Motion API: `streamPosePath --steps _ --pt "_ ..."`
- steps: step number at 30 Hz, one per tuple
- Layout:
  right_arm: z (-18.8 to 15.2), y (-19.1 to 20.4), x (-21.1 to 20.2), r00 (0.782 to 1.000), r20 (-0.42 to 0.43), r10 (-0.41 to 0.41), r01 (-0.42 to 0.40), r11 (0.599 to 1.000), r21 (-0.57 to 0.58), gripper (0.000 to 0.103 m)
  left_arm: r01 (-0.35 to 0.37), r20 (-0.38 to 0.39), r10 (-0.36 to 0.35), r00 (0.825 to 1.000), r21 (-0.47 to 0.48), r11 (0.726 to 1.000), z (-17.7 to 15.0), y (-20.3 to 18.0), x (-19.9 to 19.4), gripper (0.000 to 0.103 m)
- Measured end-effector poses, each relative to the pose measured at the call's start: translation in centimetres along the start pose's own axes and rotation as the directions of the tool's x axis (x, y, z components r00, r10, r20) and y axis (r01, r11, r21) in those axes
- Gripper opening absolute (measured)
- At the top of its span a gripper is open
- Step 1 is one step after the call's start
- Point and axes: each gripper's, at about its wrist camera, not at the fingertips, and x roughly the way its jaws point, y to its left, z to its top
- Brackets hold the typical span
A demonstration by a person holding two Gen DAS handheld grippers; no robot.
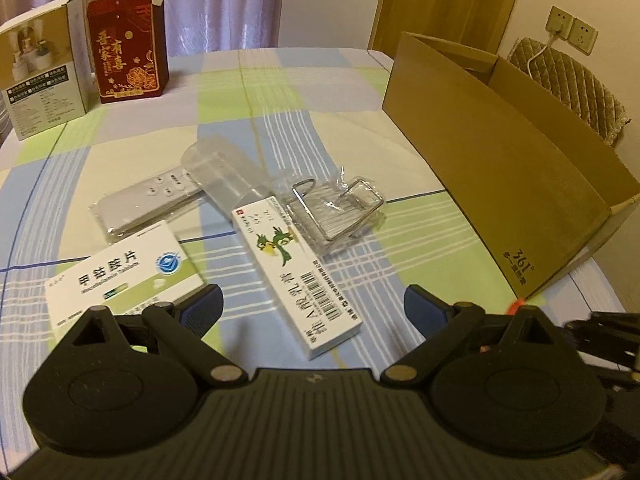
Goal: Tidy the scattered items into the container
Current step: 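Grasp the white vitamin A ointment box with the left tool while the right tool holds the candy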
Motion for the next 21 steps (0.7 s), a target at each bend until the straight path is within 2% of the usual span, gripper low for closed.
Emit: streamPosePath --steps 5,7,9,12,17,20,21 --pt "0.0 -0.4 -0.6 1.0 0.019 0.0 0.0 1.0 -0.022 0.015 -0.027 -0.033 0.027 0.999 0.017 0.999 0.1 -0.7 2.1 0.09" --pt "0.0 -0.6 -0.5 1.0 0.017 -0.001 0.001 1.0 -0.017 0.015 -0.04 -0.052 0.041 0.998 0.021 0.999 0.1 -0.8 2.9 0.081" --pt "0.0 -0.9 -0.4 1.0 0.016 -0.002 0.003 1.0 -0.01 0.015 -0.052 -0.076 0.054 0.996 0.023 0.998 -0.1 -0.8 3.6 0.063" --pt "0.0 -1.1 -0.4 1.0 0.014 -0.001 0.001 1.0 -0.002 0.015 -0.066 -0.103 0.068 0.992 0.028 0.997 -0.6 -0.7 3.7 0.044" --pt "0.2 -1.1 -0.8 1.0 0.02 0.014 -0.014 1.0 0.006 0.015 -0.065 -0.144 0.072 0.987 0.055 0.996 -2.4 -0.7 1.4 0.039" --pt "0.3 -1.1 -1.2 0.999 0.022 0.026 -0.027 0.999 0.021 0.015 -0.057 -0.171 0.068 0.983 0.064 0.996 -3.9 -0.8 0.0 0.039" --pt "0.3 -1.1 -1.3 0.999 0.022 0.028 -0.029 0.999 0.02 0.015 -0.06 -0.176 0.072 0.982 0.071 0.996 -4.3 -0.9 -0.2 0.043"
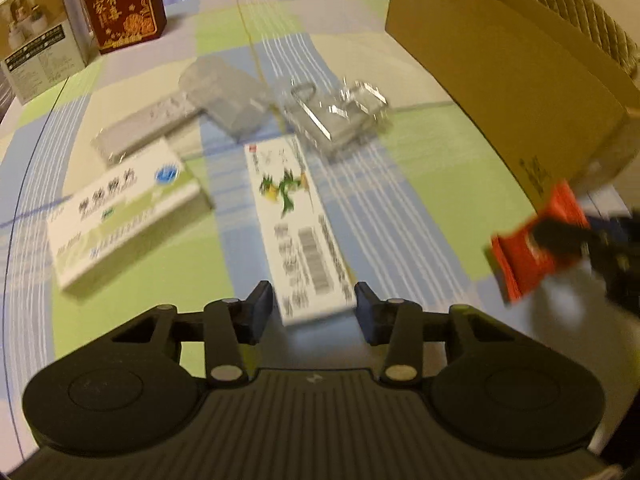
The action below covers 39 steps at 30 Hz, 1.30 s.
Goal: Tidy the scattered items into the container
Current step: 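Grasp the white vitamin A ointment box with the left tool while the right tool holds the candy, then carry the ointment box and candy packet with both tools over the cardboard box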
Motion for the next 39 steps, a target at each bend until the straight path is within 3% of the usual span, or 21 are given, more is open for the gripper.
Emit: streamPosePath --steps 1,2,10,13,15,19,26,39 --pt "0.0 0.1 -0.1 1.0 0.0 0.001 -0.001 1.0 -0.002 0.015 -0.008 -0.001 0.008 1.0 0.001 1.0 -0.3 -0.1 -0.1 0.05" --pt "0.0 0.1 -0.1 1.0 -0.002 0.001 -0.001 1.0 -0.002 0.015 -0.017 0.005 0.017 1.0 -0.002 1.0 -0.4 -0.1 -0.2 0.063" --pt "0.1 0.1 -0.5 1.0 0.003 -0.01 0.01 1.0 -0.013 0.015 -0.03 0.037 0.032 0.999 -0.04 0.999 1.7 0.4 0.9 0.065" --pt "0.0 0.1 -0.3 1.0 -0.003 -0.011 0.011 1.0 -0.013 0.015 -0.028 0.034 0.029 0.999 -0.042 0.999 2.6 0.6 1.7 0.06" --pt "-0.1 0.1 -0.2 1.0 -0.008 -0.012 0.012 1.0 -0.011 0.015 -0.027 0.029 0.028 0.999 -0.04 0.999 2.9 0.6 2.1 0.047" --pt "-0.3 -0.2 0.1 1.0 -0.014 -0.01 0.01 1.0 -0.006 0.015 -0.03 0.032 0.031 0.999 -0.031 0.999 2.9 0.8 2.1 0.034" --pt "0.3 0.0 -0.9 1.0 0.011 -0.005 0.005 1.0 -0.01 0.015 -0.039 0.044 0.039 0.998 -0.001 0.999 1.4 0.2 -0.5 0.033" --pt "2.2 1.0 -6.4 0.993 0.122 -0.001 0.004 1.0 -0.023 0.015 -0.044 0.131 0.039 0.991 0.032 0.999 0.5 -2.0 -8.8 0.033"
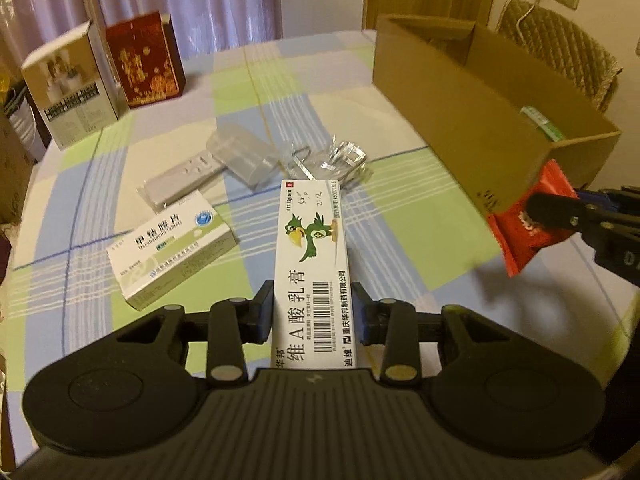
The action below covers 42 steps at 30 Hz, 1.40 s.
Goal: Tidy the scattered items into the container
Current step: 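Carry the ointment box and candy packet with both tools over the cardboard box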
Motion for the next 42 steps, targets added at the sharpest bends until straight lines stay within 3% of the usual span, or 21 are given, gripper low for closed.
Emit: streamPosePath --steps 11,23,32,42 --pt "2.4 -1.9 -4.5 0.995 0.101 -0.021 0.019 1.0 0.015 0.015 0.046 0.094 -0.051 0.994 0.052 0.998 2.6 -4.4 -5.0 0.033" --pt "7.8 -9.9 -7.4 0.964 0.225 -0.141 0.129 0.989 0.067 0.015 0.136 0.17 -0.164 0.972 0.165 0.977 10.0 -12.2 -5.7 0.033" --pt "9.6 -15.4 -5.6 0.969 0.18 -0.169 0.149 0.982 0.119 0.015 0.184 0.143 -0.213 0.967 0.193 0.964 14.1 -16.6 -3.3 0.033" --pt "11.1 -18.0 -4.6 0.974 0.15 -0.17 0.146 0.977 0.157 0.015 0.211 0.129 -0.24 0.962 0.202 0.956 16.6 -18.4 -1.9 0.033"
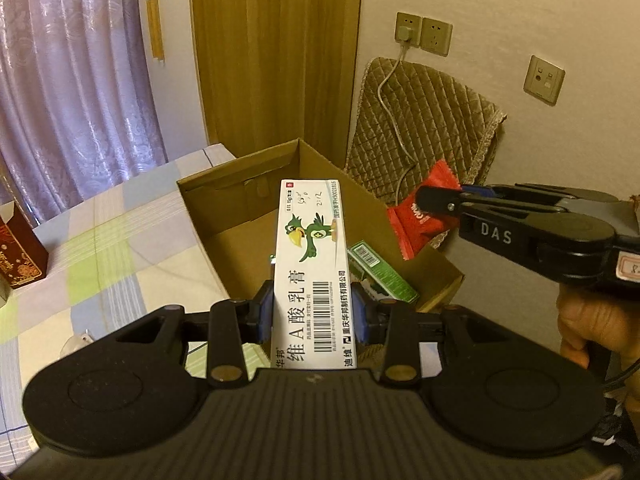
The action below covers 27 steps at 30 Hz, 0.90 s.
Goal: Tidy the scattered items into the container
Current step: 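Carry the ointment box and candy packet with both tools over the cardboard box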
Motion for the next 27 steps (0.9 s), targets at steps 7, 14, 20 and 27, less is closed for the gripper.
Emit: streamPosePath --steps 7,14,20,27 --pt "0.6 -0.1 1.3 1.0 -0.014 0.0 0.001 1.0 0.011 0.015 0.009 -0.011 -0.009 1.0 -0.016 1.0 0.3 0.7 0.7 0.033" --pt "0.3 -0.1 2.1 0.999 -0.034 -0.003 0.003 1.0 0.019 0.015 0.016 -0.03 -0.017 0.999 -0.02 1.0 0.3 1.1 2.2 0.033" --pt "0.0 -0.3 2.5 0.999 -0.049 -0.01 0.011 1.0 0.015 0.015 0.023 -0.038 -0.024 0.999 -0.029 0.999 0.2 1.0 3.2 0.033" --pt "-0.2 -0.8 2.5 0.998 -0.053 -0.027 0.029 0.999 0.022 0.015 0.024 0.0 -0.024 1.0 -0.04 0.999 0.6 0.9 3.2 0.054"
